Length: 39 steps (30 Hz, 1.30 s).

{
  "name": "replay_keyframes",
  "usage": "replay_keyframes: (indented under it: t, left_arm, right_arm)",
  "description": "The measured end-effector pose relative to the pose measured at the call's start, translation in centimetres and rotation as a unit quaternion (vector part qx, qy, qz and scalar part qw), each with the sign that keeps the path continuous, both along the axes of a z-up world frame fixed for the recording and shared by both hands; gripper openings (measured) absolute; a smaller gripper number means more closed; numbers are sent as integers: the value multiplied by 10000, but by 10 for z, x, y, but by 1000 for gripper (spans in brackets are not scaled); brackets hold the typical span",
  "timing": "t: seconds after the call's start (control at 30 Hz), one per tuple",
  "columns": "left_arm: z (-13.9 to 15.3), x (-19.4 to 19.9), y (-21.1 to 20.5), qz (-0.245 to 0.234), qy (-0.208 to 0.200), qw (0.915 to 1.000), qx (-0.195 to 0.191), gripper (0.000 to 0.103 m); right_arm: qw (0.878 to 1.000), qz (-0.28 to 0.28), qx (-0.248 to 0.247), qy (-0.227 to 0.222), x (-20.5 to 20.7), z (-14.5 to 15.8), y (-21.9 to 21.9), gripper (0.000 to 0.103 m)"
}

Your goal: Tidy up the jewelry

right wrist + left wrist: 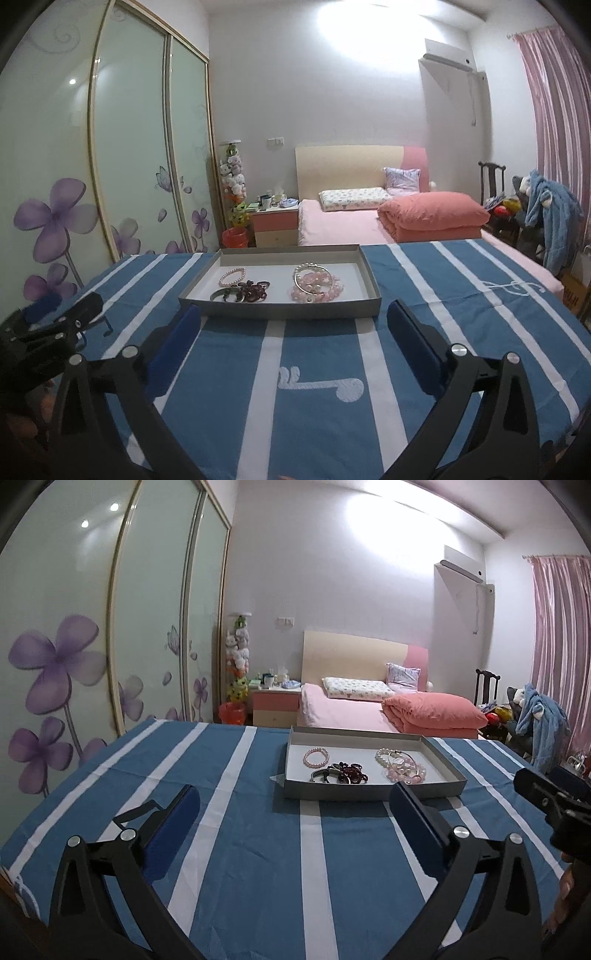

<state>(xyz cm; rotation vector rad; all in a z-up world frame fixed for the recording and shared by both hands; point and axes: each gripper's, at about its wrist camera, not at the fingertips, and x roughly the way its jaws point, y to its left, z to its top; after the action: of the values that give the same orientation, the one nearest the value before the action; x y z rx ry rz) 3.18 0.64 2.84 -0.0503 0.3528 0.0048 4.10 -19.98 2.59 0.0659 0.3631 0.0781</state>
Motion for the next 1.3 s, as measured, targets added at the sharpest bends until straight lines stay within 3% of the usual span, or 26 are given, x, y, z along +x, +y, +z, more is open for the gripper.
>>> replay_keyframes:
  t: [0.43, 1.3]
  left_arm:
    - [-5, -16, -7, 28, -72, 9999, 118, 101]
    - [-3, -18, -10, 36, -24, 9999, 118, 101]
  right_arm:
    - [9995, -67, -42, -313, -21, -3, -1, 99]
    - [9998, -87, 55, -184, -20, -9, -5, 99]
